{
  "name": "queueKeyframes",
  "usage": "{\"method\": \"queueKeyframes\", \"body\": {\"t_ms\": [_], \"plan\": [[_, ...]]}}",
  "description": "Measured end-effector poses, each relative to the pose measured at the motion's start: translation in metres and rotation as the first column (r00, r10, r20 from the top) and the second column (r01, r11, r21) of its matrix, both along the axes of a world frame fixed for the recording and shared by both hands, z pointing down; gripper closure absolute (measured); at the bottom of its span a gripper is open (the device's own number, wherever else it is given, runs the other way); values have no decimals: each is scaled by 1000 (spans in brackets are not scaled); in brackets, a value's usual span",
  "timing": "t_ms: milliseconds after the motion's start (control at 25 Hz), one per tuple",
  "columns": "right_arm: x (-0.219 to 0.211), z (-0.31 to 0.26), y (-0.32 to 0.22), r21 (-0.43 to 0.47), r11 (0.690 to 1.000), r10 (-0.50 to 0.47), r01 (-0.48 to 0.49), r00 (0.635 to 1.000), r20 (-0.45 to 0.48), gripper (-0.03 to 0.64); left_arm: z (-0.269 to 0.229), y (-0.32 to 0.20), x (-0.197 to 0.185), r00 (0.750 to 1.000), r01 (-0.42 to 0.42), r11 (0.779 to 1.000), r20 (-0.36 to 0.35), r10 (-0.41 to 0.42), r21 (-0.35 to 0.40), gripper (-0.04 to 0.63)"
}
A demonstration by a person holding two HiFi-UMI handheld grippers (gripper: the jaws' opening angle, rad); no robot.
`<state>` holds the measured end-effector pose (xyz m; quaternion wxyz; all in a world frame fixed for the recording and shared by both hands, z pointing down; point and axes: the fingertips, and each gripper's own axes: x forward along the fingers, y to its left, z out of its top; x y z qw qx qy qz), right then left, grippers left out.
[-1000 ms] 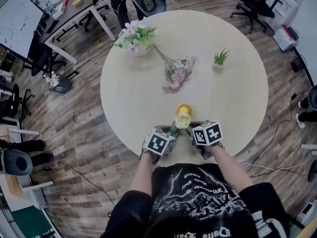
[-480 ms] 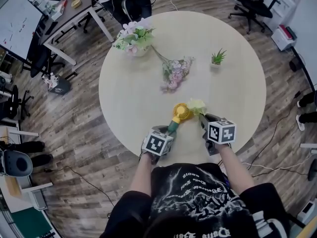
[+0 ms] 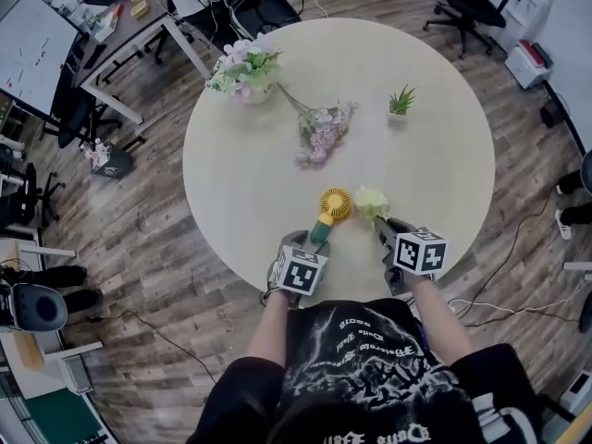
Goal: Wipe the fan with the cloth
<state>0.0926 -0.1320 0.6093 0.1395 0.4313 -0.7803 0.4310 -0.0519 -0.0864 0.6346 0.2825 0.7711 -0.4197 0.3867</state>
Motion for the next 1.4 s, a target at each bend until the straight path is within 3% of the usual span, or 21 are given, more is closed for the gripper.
{"method": "queueKeyframes", "body": {"t_ms": [240, 440, 560, 720, 920, 1040, 1200, 1320, 1400], "plan": [[-9, -4, 8, -2, 999, -43, 43, 998, 35, 592, -13, -3, -4, 997, 2, 996, 74, -8, 87, 350], [-50, 1, 36, -71, 963, -252, 258, 963, 94, 592, -12, -15, 9, 994, -38, 995, 104, 29, 89, 350], [-71, 7, 43, -98, 936, -328, 337, 940, 97, 592, -7, -19, 12, 992, -48, 997, 118, 42, 52, 410], [-74, 16, 27, -141, 953, -258, 267, 963, 80, 592, -7, -13, 22, 987, -120, 993, 104, 119, 3, 411], [-52, 17, 10, -174, 973, -138, 149, 988, 75, 592, -7, -9, 24, 983, -161, 987, 91, 160, -3, 411], [-31, 18, -4, -179, 978, -96, 111, 991, 88, 592, -7, -7, 24, 963, -240, 971, 122, 239, -2, 411], [-20, 20, -28, -240, 957, -132, 165, 980, 146, 592, -6, -6, 26, 930, -346, 938, 131, 344, -12, 411], [-24, 22, -40, -278, 917, -251, 287, 955, 156, 592, -4, -5, 26, 898, -418, 908, 138, 418, -29, 411], [-30, 22, -45, -285, 866, -396, 411, 912, 109, 592, -4, -4, 24, 869, -470, 882, 157, 470, -35, 411]]}}
